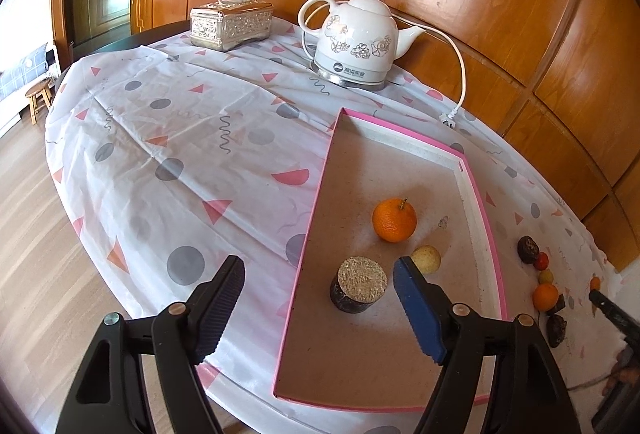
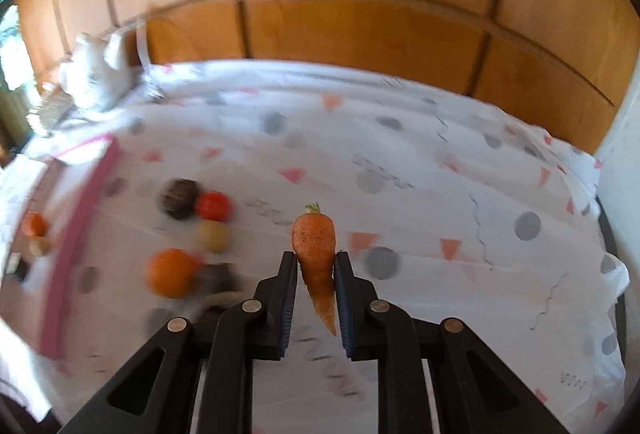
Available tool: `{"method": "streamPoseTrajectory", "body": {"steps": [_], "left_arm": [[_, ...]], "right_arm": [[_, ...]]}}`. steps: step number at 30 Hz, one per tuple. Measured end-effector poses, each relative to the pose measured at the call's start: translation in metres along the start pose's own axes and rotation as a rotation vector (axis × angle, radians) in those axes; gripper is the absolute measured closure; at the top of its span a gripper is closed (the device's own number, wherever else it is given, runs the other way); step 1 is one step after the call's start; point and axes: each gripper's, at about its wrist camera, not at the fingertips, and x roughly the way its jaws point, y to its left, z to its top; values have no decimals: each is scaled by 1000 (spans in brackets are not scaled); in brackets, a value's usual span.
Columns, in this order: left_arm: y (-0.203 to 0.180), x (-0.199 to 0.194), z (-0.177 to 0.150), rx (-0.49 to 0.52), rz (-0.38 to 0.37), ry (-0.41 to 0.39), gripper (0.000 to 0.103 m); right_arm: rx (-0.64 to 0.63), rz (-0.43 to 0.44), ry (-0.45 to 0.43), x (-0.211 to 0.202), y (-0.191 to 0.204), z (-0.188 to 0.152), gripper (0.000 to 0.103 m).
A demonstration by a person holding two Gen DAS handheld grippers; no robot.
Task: Organize fruits
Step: 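Carry the carrot into the pink tray and open the right tool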
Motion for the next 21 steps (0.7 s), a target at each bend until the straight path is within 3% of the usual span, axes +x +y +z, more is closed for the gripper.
{"method": "streamPoseTrajectory", "body": {"steps": [4,13,21], "left_arm": [[-1,-2,0,-1,-4,-5,26],[7,-5,0,-28,0,-9,25],[21,0,1,-69,8,0,25]], "right_arm": [[-50,140,-15,-19,43,3,85],[-211,403,47,-16,169,4,85],[-355,458,119,2,250,-6,85]]}}
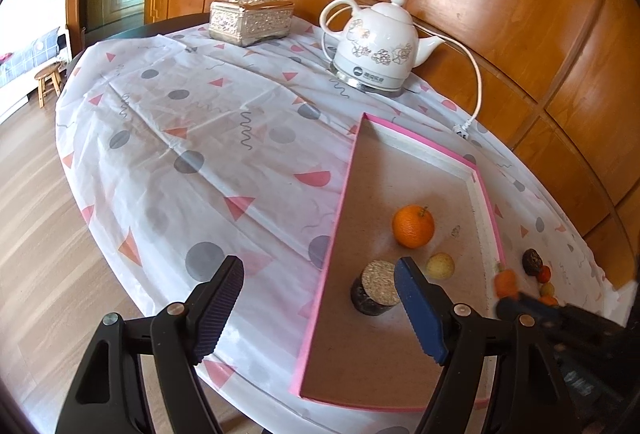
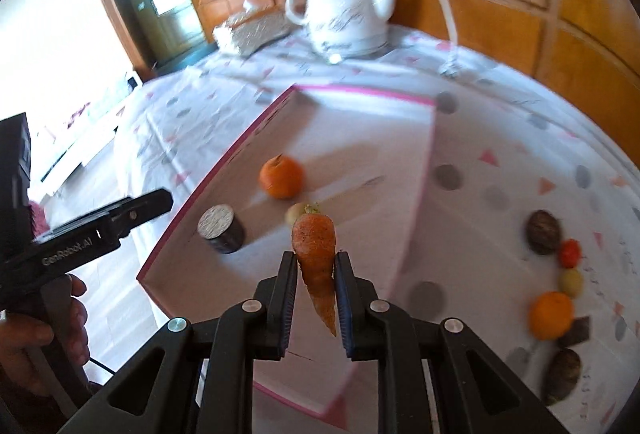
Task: Organize fruits
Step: 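Carry the carrot into the pink tray and open the right tool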
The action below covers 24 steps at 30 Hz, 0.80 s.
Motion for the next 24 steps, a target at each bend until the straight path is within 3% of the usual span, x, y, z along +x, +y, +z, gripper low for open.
{"method": "streamPoseTrajectory", "body": {"steps": [13,24], "left_arm": [[2,4,-1,-9,3,14,25],[-6,-2,-2,17,-10,6,25]], "right_arm": [[-62,-33,100,37,17,-7,82],[-9,-58,-34,-10,8,-18,78]]}}
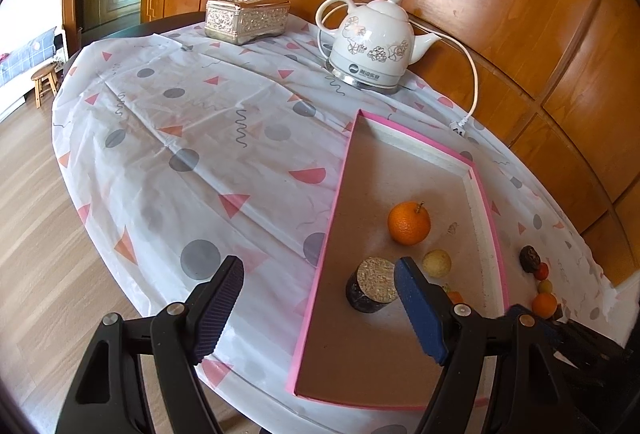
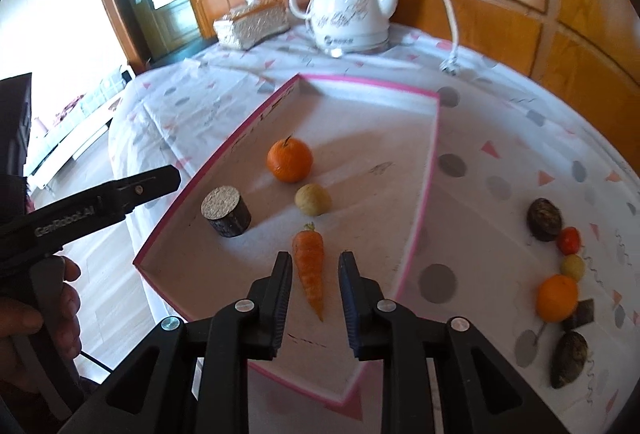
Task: Organize fruits
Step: 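Carry the carrot into the pink tray and open the right tool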
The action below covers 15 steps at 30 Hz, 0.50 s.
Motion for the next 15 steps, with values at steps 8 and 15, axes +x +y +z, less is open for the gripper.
{"method": "streamPoseTrajectory", "body": {"steps": [8,15], "left_arm": [[-6,-1,0,22,-5,-2,25],[-13,-5,0,44,-8,-6,25]], "right_arm": [[81,-92,-58,-29,-29,-18,76],[170,-177,-77,-47,-65,-39,76]]}}
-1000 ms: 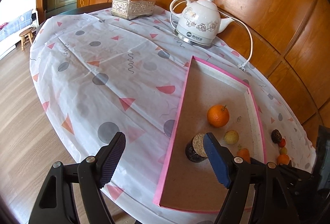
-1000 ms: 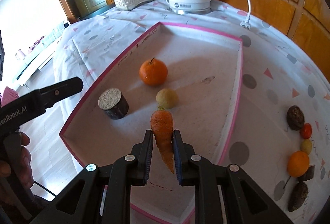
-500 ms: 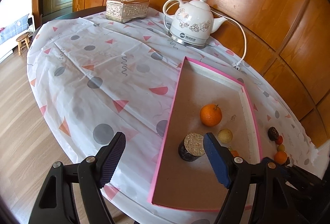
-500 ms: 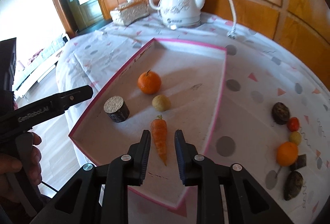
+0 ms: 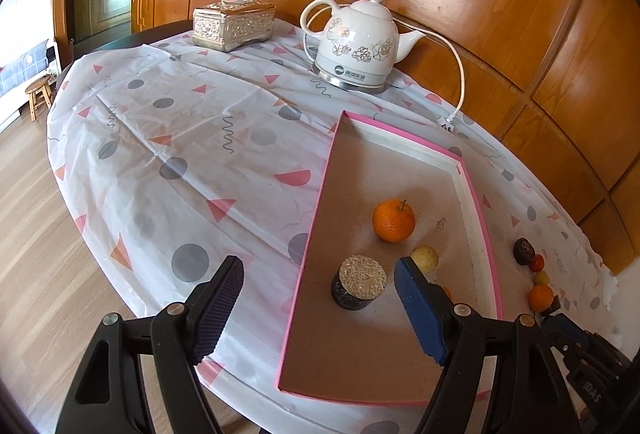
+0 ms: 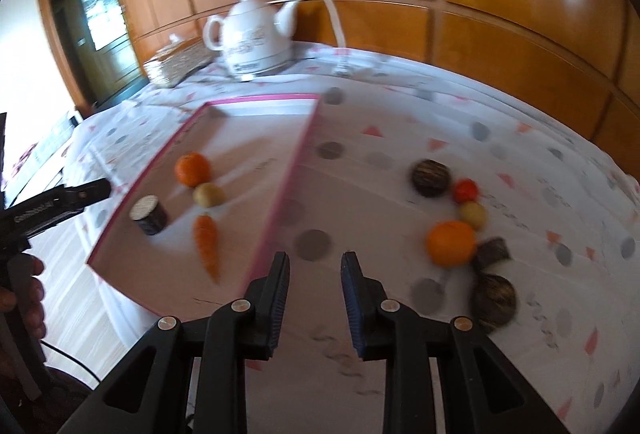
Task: Organize fruits
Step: 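Carry the carrot into the pink tray and open the right tool, then reach the left tool to the dark brown round root and grasp it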
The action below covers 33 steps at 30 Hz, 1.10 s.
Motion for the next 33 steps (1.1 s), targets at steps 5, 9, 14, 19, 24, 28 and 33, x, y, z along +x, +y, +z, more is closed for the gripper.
{"method": "streamPoseTrajectory", "body": {"steps": [5,9,14,19,24,28,33], "left_arm": [[-5,-2,0,17,-1,-4,25],[-11,-2,0,34,-4,-1,25],[-17,-2,-1,55,-10,0,25],[-24,-2,-2,77,-17,5,25],[-38,-1,-2,114,-31,8,25],[-53,-2,-2,156,-53,14,25],[-83,-1,-4,234,-105,31,25]], "right_arm": [[82,-83,-13,-9,-35,-12,76],[162,-150,-19,-18,-67,-24,76],[257,-238,-21,-30,-106,-38,76],[345,-338,-13,-38,-141,-57,76],[453,-433,-2,-44,-179,-81,76],[529,-488,3,-48,-203,-98,76],[596,-553,-4,-52,-225,-111,76]]}}
